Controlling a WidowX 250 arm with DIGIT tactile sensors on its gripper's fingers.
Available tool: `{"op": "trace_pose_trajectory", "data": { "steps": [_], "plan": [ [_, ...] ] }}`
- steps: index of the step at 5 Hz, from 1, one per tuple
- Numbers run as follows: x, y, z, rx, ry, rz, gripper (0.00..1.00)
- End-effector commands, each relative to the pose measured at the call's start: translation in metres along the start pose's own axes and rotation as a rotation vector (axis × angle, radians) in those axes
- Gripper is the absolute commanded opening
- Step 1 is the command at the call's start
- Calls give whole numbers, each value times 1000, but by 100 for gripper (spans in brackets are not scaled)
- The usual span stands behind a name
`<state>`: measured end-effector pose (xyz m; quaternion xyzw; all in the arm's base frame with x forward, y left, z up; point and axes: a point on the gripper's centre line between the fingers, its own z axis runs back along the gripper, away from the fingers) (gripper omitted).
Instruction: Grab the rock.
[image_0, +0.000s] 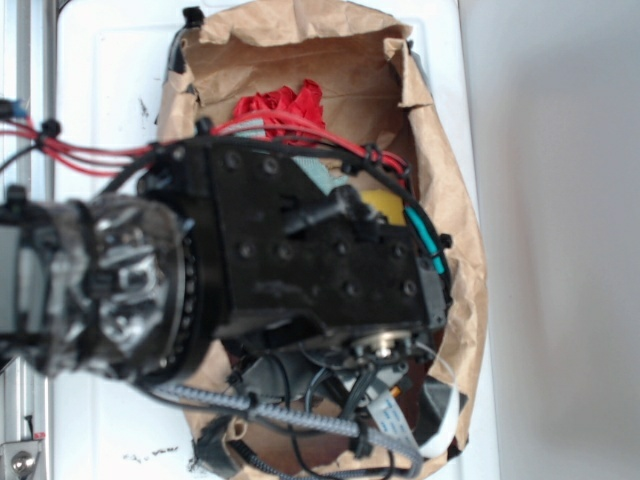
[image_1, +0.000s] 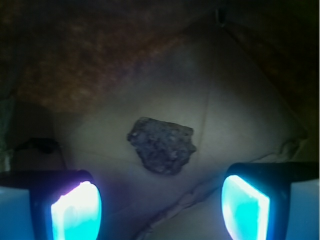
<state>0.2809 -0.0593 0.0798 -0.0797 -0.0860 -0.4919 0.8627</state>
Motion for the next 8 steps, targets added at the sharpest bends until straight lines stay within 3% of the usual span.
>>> {"op": "trace_pose_trajectory", "data": {
  "steps": [1,2,3,4,5,6,8],
  "plan": [
    [-4,16,50,161,-74,52,100],
    [-11,21,70,162,-71,106,100],
    [-7,61,52,173,-84,167,100],
    [-10,73,58,193,-95,179,100],
    [-13,72,45,207,-70,132,100],
    [-30,28,41,188,-61,63,100],
    [-27,24,42,163,-71,5,100]
  ]
}}
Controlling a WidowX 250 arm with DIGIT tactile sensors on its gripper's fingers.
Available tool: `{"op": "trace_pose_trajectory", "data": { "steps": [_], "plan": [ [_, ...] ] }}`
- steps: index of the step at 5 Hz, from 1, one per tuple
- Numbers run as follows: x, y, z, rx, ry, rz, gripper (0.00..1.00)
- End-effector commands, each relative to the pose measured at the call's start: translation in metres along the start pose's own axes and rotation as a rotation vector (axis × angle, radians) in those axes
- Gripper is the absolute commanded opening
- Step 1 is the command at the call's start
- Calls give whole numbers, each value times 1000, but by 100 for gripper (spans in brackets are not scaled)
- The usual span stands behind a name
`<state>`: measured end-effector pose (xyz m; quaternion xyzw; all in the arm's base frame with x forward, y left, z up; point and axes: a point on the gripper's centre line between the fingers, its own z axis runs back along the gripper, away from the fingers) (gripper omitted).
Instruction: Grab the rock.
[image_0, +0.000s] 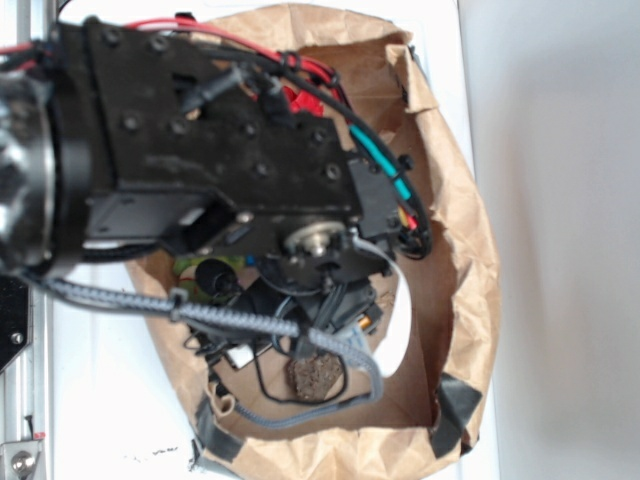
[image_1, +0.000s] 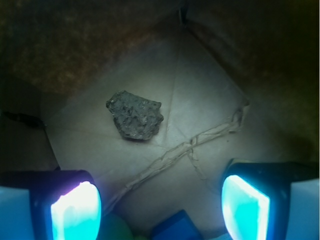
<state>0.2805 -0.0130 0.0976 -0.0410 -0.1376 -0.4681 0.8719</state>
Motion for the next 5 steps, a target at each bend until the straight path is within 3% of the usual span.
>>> {"op": "trace_pose_trajectory", "data": {
  "steps": [1,5],
  "plan": [
    [18,14,4,39,-3,-21,100],
    [24,18,-13,16,23,-75,100]
  ]
}}
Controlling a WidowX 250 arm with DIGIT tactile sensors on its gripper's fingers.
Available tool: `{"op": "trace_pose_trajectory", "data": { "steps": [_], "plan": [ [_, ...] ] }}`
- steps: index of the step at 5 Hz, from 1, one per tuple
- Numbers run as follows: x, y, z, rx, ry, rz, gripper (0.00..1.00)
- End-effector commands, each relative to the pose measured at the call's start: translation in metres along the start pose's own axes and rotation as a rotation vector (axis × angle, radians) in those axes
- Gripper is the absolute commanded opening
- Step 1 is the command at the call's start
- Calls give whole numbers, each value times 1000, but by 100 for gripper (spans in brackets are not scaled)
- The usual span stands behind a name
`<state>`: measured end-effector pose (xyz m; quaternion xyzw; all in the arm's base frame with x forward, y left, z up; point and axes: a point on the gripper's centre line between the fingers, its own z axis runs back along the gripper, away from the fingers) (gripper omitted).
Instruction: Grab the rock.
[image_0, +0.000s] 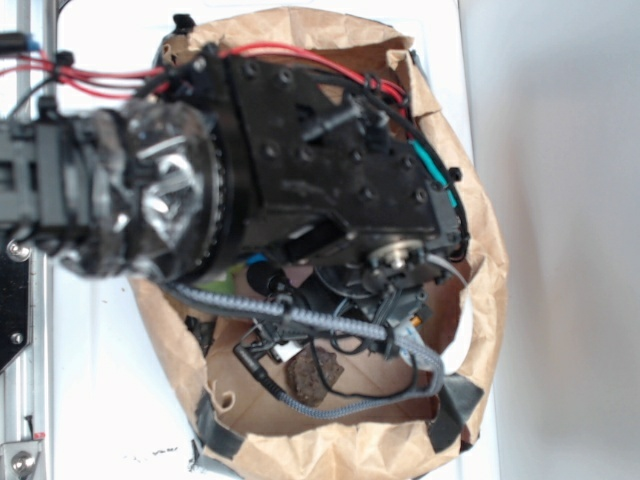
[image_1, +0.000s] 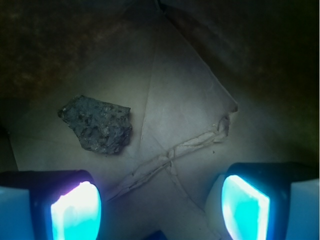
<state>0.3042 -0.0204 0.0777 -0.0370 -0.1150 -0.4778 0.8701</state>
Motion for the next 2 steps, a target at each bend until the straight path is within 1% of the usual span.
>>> {"op": "trace_pose_trajectory", "data": {
  "steps": [1,2],
  "plan": [
    [12,5,13,25,-24,-84,100],
    [11,5,12,13,-6,-108,100]
  ]
}}
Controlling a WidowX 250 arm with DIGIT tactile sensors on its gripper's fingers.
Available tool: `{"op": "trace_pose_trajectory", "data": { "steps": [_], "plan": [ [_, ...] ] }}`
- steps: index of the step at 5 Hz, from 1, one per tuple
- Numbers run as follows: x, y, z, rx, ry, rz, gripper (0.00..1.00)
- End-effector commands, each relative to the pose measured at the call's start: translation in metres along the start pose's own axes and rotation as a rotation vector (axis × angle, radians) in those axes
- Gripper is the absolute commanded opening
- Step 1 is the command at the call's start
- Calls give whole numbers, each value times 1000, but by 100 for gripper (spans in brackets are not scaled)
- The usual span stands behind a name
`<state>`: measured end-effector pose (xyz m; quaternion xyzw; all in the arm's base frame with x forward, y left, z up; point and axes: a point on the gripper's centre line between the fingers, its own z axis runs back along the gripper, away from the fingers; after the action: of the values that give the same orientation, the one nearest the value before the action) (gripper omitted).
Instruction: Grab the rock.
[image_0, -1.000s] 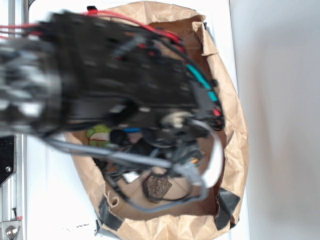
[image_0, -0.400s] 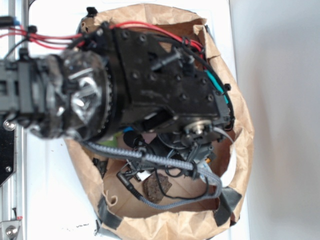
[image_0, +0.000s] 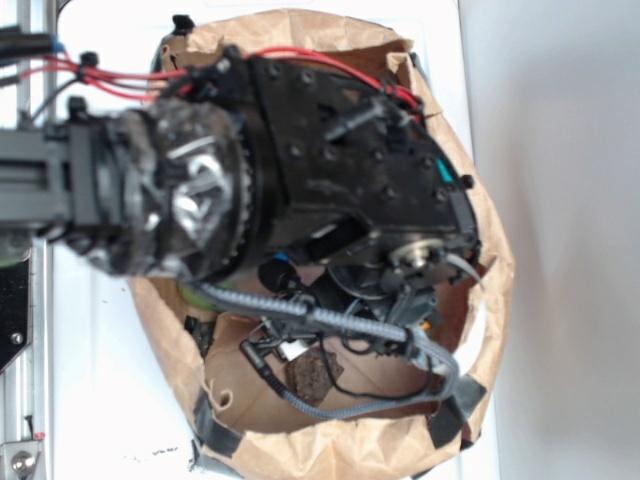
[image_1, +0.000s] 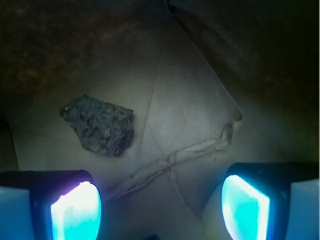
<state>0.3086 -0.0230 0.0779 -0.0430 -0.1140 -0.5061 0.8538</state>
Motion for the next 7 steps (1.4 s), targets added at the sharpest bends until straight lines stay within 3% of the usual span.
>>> {"op": "trace_pose_trajectory", "data": {
  "steps": [1,5,7],
  "plan": [
    [7,5,17,26,0,-76,100],
    [7,5,17,26,0,-76,100],
    [-5,-16,12,48,-16,-153,100]
  ]
}}
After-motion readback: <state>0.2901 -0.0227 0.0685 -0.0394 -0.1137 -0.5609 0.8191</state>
